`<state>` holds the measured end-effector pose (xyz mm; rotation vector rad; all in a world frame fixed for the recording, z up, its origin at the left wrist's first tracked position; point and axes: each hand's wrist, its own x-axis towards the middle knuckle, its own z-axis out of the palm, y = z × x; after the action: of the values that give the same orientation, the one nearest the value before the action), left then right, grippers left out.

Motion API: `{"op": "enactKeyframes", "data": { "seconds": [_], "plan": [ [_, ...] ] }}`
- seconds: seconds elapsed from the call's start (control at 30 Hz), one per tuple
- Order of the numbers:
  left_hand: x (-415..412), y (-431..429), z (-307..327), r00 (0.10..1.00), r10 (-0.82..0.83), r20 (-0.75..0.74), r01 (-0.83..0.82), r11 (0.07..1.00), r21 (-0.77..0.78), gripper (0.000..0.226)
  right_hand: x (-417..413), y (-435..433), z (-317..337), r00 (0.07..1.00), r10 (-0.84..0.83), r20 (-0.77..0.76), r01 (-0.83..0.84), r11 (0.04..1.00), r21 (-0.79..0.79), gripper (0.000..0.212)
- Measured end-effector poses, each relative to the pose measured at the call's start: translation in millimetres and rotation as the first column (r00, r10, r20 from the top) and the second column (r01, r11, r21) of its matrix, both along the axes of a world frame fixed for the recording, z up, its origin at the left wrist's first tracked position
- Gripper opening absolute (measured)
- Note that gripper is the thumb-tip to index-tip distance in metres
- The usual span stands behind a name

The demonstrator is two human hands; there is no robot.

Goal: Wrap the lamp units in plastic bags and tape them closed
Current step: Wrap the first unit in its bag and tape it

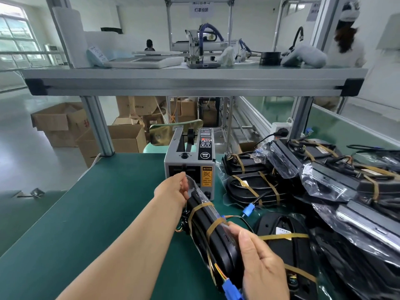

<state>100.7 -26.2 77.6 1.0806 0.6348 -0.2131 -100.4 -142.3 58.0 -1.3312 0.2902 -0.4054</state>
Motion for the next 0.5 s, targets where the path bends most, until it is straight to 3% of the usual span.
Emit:
{"op": "enactKeyframes", "data": {
  "seconds": [0.2,0.3,0.4,0.5],
  "plan": [
    [4.1,-5.0,0.0,0.993,0.105,0.051,-0.101,0.993,-0.064,0.022,-2.2,0.6,3.2,0.998,0.041,-0.037,-0.040,0.999,0.022,0.029],
    [-22.4,2.9,12.7,0.970,0.134,0.201,-0.139,0.990,0.010,0.023,-3.6,-2.2,6.2,0.997,0.059,-0.048,-0.059,0.998,0.009,0.031],
    [-77.5,21.9,29.3,0.888,-0.129,0.442,0.056,0.983,0.174,0.017,-1.4,-1.7,4.0,0.994,0.074,-0.077,-0.072,0.997,0.029,0.028],
    [-138.9,30.0,34.8,0.688,-0.597,0.413,0.399,0.786,0.473,0.022,0.4,1.3,1.3,0.991,0.080,-0.106,-0.078,0.997,0.024,0.028]
  ]
}}
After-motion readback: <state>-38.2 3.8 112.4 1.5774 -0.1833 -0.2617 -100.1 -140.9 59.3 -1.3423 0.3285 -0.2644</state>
